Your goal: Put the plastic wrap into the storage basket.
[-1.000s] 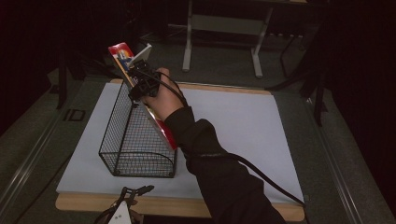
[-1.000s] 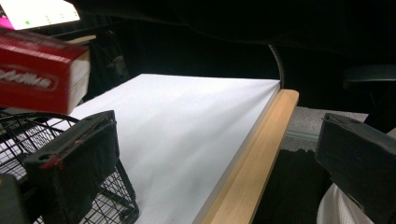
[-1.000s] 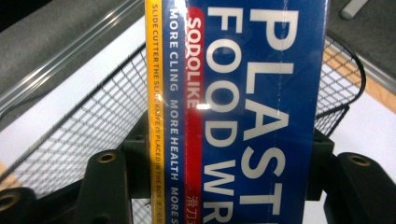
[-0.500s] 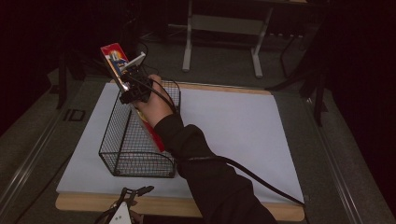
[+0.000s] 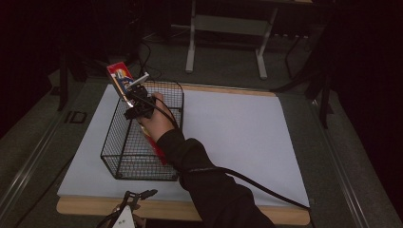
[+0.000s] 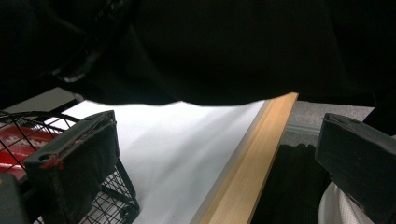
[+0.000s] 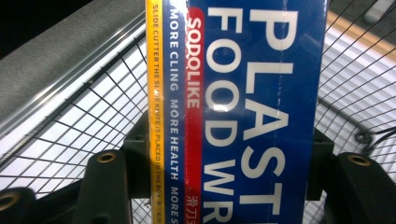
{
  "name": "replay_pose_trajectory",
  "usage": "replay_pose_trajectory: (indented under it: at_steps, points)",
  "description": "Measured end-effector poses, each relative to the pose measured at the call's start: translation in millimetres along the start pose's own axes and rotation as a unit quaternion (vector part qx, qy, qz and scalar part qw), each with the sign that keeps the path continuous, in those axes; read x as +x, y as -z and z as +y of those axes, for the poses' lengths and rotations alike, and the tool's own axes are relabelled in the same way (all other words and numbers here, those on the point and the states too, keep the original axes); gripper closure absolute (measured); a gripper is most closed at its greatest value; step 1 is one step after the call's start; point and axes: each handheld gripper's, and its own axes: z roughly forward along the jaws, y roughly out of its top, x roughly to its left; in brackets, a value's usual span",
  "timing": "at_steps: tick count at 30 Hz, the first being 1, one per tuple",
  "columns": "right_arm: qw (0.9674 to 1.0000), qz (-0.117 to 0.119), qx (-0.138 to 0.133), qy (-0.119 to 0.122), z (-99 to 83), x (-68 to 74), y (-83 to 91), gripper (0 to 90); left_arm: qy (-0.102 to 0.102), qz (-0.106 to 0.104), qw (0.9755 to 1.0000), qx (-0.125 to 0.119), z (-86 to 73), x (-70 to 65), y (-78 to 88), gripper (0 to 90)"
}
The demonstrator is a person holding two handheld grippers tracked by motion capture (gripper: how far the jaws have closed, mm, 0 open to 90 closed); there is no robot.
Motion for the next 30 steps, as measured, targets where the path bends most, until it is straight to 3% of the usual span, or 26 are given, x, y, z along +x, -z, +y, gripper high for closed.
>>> replay_pose_trajectory:
  at_steps: [7, 30]
  points:
    - [0.9998, -0.016, 0.014, -0.001, -5.7, -1.5, -12.0, 39.3, 0.0, -0.001, 1.0, -0.001, 0.3, -0.5, 0.4, 0.2]
    - [0.9992, 0.0, 0.037, -0.014, -21.4, -10.7, -25.4, 38.3, -0.003, -0.003, 1.0, 0.003, 0.1, -1.8, -1.4, 0.2]
